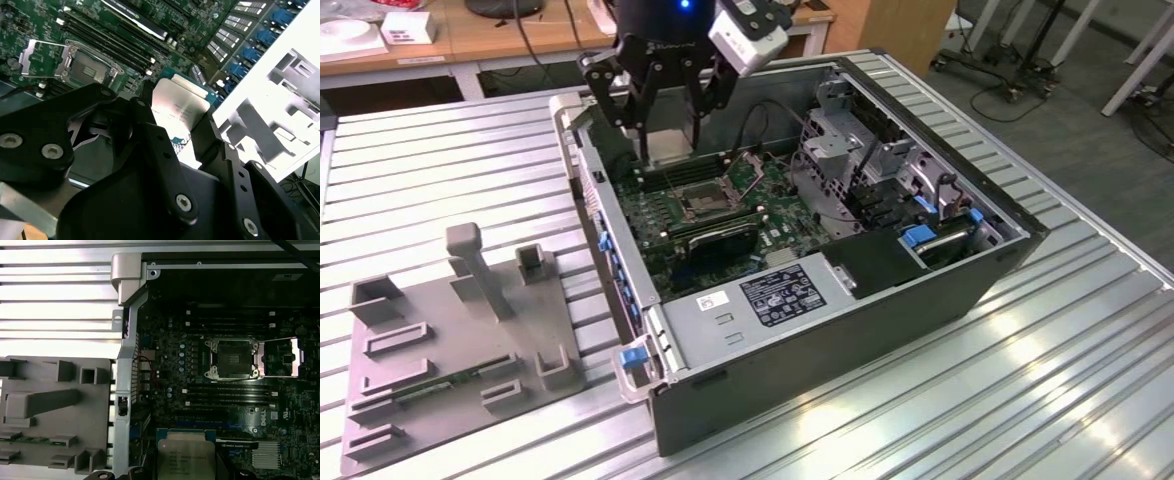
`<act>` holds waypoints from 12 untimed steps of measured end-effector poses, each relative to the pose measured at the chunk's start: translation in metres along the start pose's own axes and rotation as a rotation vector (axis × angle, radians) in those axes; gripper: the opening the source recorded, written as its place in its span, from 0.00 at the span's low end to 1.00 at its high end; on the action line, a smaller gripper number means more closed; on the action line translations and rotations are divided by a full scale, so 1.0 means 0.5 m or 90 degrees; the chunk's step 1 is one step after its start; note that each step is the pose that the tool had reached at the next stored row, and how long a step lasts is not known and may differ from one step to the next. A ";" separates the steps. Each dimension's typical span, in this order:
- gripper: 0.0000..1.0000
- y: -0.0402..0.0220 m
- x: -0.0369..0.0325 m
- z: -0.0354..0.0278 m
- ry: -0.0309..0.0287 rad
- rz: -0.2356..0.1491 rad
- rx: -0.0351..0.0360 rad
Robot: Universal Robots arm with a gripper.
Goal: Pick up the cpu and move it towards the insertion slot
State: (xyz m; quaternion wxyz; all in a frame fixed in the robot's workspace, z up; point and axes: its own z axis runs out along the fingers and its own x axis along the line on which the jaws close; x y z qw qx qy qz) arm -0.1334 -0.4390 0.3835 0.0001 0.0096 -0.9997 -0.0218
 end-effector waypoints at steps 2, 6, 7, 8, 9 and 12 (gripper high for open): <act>0.55 0.000 -0.008 0.000 0.0000 0.000 0.0000; 0.55 0.000 -0.024 0.000 0.0000 0.000 0.0000; 0.55 -0.001 -0.028 0.000 0.0000 0.000 0.0000; 0.55 -0.001 -0.031 0.000 -0.0001 0.000 0.0000; 0.55 -0.001 -0.033 0.000 0.0000 0.000 0.0000; 0.55 -0.001 -0.041 0.000 0.0000 0.000 0.0000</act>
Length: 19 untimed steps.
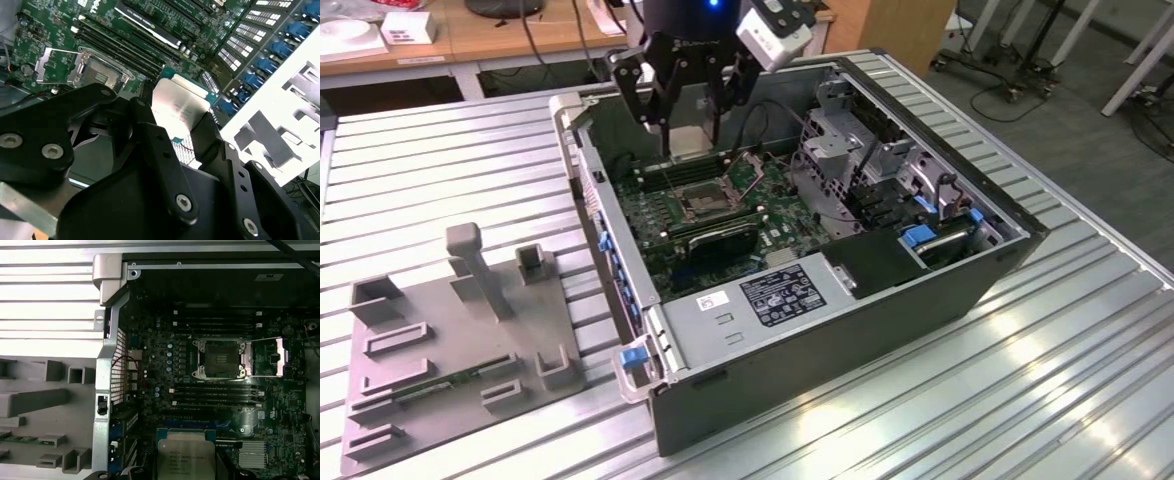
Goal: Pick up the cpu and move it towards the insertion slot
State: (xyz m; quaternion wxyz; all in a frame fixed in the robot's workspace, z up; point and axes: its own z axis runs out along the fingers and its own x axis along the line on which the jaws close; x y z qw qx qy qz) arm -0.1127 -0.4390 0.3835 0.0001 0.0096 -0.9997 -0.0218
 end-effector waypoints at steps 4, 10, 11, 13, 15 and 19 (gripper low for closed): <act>0.55 0.000 -0.010 0.000 0.0000 0.000 0.0000; 0.55 -0.001 -0.031 0.000 0.0000 0.000 0.0000; 0.55 -0.001 -0.033 0.000 0.0000 0.000 0.0000; 0.55 -0.001 -0.035 0.000 0.0000 0.000 0.0000; 0.55 -0.001 -0.037 0.000 0.0000 0.000 -0.0001; 0.55 -0.001 -0.047 0.000 0.0000 0.000 0.0000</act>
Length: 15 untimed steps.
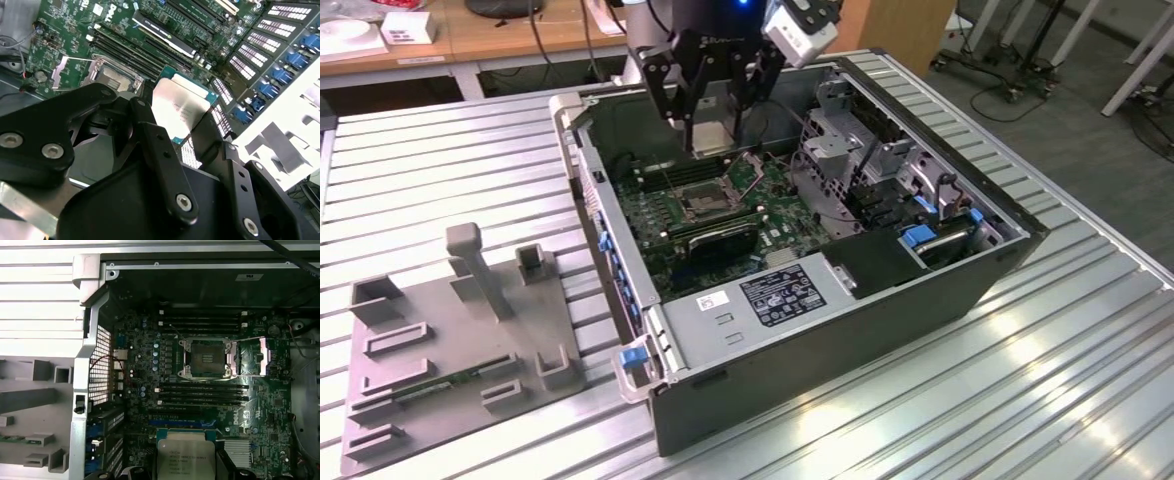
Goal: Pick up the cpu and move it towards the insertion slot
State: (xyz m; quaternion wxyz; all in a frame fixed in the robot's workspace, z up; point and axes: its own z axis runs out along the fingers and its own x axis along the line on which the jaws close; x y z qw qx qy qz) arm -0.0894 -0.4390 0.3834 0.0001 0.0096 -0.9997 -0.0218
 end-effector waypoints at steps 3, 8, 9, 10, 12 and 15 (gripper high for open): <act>0.55 0.000 -0.008 0.000 0.0000 0.000 0.0000; 0.55 0.000 -0.021 0.000 0.0000 0.000 0.0000; 0.55 0.000 -0.023 0.000 0.0000 0.000 0.0000; 0.55 -0.001 -0.025 0.000 0.0000 0.000 0.0000; 0.55 -0.001 -0.030 0.000 0.0000 0.000 0.0000; 0.55 -0.001 -0.036 0.000 0.0000 0.000 0.0000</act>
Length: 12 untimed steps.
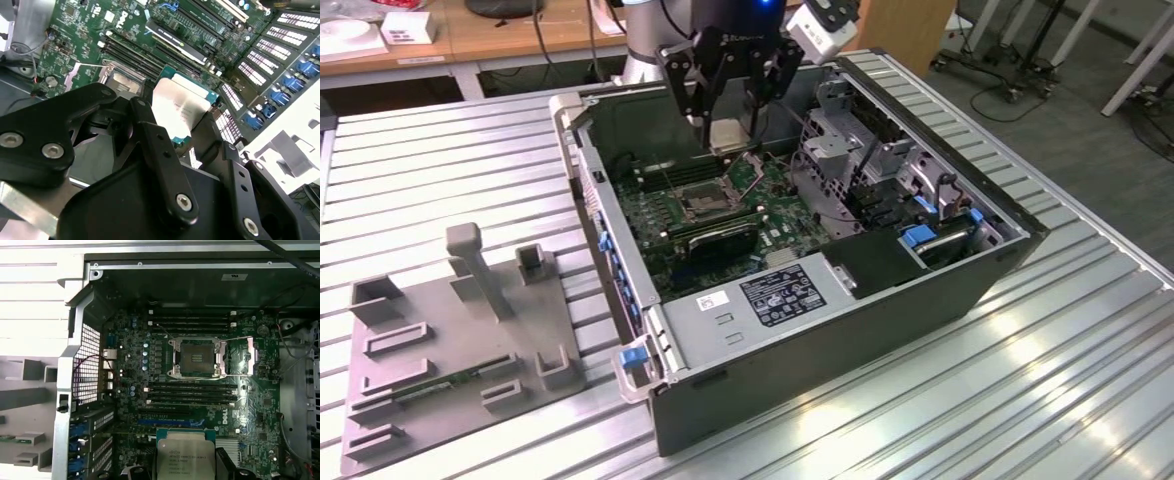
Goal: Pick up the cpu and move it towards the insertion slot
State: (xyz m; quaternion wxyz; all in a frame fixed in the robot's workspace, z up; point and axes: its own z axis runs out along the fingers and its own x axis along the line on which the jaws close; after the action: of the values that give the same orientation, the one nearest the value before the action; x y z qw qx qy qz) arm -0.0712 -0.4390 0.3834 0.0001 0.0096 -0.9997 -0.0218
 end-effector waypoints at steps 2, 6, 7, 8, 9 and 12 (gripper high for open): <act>0.55 0.000 -0.005 0.000 0.0000 0.000 0.0000; 0.55 0.000 -0.014 0.000 0.0000 0.000 0.0000; 0.55 0.000 -0.014 0.000 0.0000 0.000 0.0000; 0.55 0.000 -0.014 0.000 0.0000 0.000 0.0000; 0.55 0.000 -0.015 0.000 0.0000 0.000 0.0000; 0.55 0.000 -0.015 0.000 0.0000 0.000 0.0000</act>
State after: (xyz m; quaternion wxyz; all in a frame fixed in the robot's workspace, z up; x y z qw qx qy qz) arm -0.0638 -0.4390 0.3834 0.0001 0.0096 -0.9997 -0.0218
